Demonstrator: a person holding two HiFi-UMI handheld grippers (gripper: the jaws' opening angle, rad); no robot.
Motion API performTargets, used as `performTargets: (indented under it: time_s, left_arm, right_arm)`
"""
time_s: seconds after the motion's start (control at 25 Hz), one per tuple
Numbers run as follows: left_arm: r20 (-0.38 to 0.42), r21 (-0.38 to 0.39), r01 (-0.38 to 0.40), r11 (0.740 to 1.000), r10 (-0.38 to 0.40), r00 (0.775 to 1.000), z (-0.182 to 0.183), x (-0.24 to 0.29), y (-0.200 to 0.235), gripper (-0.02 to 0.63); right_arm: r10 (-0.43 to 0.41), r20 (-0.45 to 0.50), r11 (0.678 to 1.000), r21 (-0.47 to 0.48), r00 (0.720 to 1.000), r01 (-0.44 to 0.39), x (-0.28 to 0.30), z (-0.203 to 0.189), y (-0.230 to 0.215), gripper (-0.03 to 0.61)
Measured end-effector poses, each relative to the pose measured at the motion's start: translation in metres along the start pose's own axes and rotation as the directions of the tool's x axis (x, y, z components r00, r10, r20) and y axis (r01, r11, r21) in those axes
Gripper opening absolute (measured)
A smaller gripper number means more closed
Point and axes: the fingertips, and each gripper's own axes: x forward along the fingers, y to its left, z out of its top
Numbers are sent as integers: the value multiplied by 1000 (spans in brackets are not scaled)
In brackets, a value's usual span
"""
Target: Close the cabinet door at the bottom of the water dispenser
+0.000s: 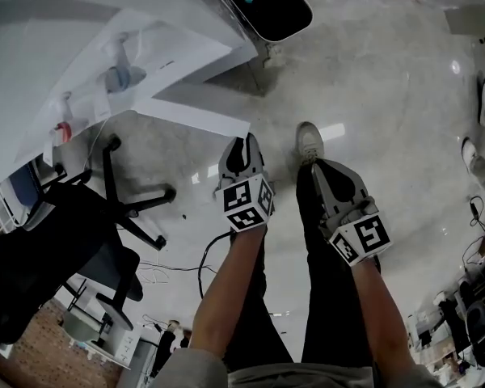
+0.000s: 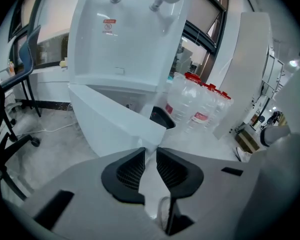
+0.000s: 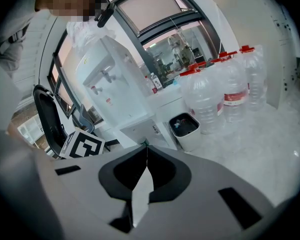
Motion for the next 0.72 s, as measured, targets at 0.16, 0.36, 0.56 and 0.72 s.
performTargets:
  time_s: [0.16, 0.36, 0.56, 0.72]
  left_arm:
    - [5, -19, -25, 1000, 25, 1000, 11, 10, -8, 78]
    - [12, -26, -33, 999, 33, 999, 28, 26, -19, 75]
    - [27, -18, -54, 998, 55, 998, 49, 44, -28, 71]
    - [35, -38, -73, 997, 75, 997, 63, 56, -33, 69]
  right_arm:
    - [-5, 0, 1000, 9, 1000, 5, -1, 8, -14, 12]
    - [-3, -2, 1000, 9, 1000, 3, 2, 22, -29, 12]
    - [-1, -7, 1000, 10, 1000, 1, 9, 40, -48, 12]
    - [-1, -9, 1000, 9, 1000, 2, 15, 52, -63, 12]
